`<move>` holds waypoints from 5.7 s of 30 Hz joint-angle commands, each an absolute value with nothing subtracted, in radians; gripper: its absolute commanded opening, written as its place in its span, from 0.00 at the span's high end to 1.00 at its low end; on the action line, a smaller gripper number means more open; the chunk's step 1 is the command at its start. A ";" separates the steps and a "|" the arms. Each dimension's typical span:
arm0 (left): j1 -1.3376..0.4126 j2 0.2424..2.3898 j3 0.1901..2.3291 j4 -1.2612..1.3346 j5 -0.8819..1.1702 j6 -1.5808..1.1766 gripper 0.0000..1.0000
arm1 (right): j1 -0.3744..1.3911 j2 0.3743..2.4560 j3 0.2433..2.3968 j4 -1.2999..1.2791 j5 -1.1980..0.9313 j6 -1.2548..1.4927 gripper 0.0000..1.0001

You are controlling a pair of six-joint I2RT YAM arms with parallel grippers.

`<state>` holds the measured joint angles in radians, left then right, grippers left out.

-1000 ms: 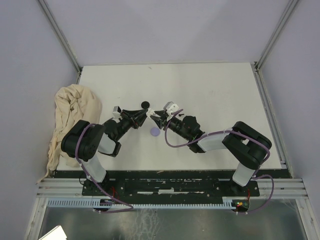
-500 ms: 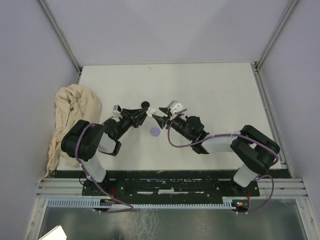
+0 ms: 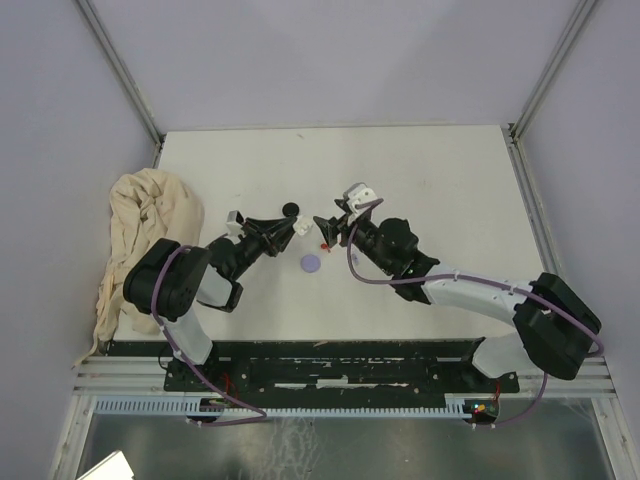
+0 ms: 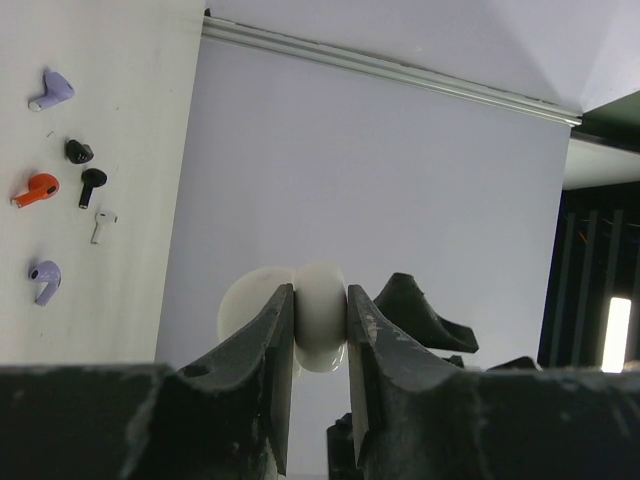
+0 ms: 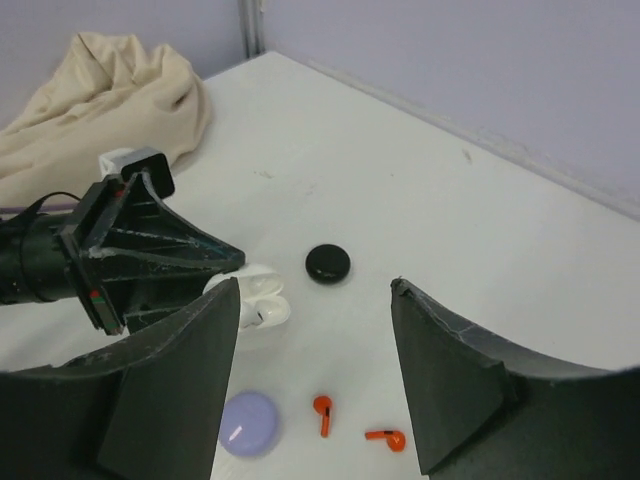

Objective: Insert the wireless bluetooth earbuds into the charging case
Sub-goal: Place the earbud in the charging case, then pick up the earbud from the center of the board.

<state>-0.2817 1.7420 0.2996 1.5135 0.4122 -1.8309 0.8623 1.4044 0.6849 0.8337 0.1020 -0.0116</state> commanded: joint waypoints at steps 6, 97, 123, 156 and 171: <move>-0.284 1.735 0.325 1.728 0.465 -1.788 0.97 | 0.867 1.378 0.975 0.120 0.205 0.077 0.28; -0.365 1.777 0.325 1.728 0.443 -1.762 0.97 | 0.867 1.548 1.116 0.047 0.178 0.106 0.27; -0.365 1.779 0.333 1.728 0.441 -1.767 0.97 | 0.867 1.572 1.164 0.012 0.222 0.136 0.27; -0.341 1.582 0.222 1.556 0.186 -1.620 0.97 | 0.448 1.686 1.173 -0.406 0.147 0.367 0.33; -0.335 1.496 0.222 1.441 0.192 -1.563 0.97 | 0.445 1.796 1.198 -0.412 0.169 0.479 0.43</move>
